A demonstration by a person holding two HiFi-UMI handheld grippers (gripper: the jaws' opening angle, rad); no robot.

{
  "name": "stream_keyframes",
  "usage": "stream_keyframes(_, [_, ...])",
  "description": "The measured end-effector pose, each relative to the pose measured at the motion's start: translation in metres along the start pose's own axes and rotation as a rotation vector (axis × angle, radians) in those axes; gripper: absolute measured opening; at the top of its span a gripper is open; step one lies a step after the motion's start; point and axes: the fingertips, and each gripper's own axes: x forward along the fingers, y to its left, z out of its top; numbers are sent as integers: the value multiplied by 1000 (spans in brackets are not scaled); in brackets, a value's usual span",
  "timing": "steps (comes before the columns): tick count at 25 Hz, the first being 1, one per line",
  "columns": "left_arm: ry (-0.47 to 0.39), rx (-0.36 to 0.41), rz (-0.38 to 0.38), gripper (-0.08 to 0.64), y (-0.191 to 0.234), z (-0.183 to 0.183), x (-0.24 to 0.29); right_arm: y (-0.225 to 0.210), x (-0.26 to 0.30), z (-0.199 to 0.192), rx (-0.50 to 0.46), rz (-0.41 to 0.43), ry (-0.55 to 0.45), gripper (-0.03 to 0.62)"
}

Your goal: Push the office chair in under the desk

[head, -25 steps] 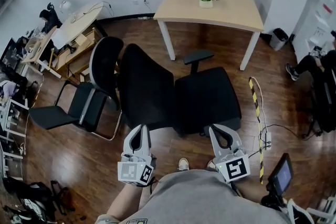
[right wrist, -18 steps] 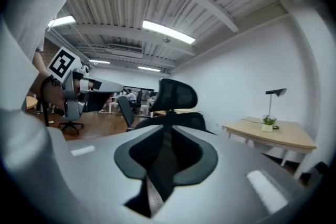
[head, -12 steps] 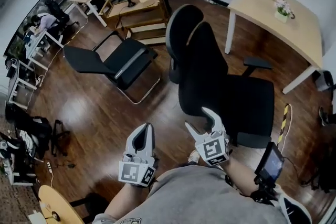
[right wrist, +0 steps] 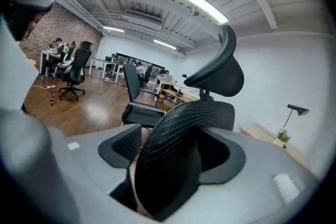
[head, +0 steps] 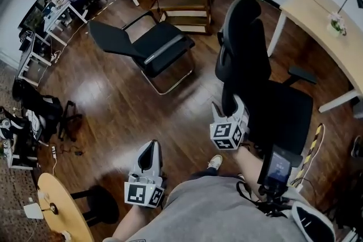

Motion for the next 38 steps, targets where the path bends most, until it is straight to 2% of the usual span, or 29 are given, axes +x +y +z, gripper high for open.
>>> stream_keyframes(1, [4,-4,2,5,3,-2,-2,-2,0,0,1,-18,3,284])
stream_keyframes(2, [6,-6,1,5,5,-3,-3,-4,1,0,2,-25,5,259])
stream_keyframes(9, [-8,-1,-48,5,4,3,5,4,-1,3,-19,-21,32,245])
stream_keyframes(17, [-24,-13,-115,5,2,4,23,21,-33,-3,-62,15,32,241])
stream_keyframes(25, [-66,-9,-214,5,-16,14,54,42,-94,-22,-117,57,37,233])
stream_keyframes(34, [-77,10,-253,5,-30,21,86,47,-169,-50,-181,93,68,202])
stream_keyframes(38, [-65,51,-279,5,-41,21,102,44,-202,-63,-206,114,76,193])
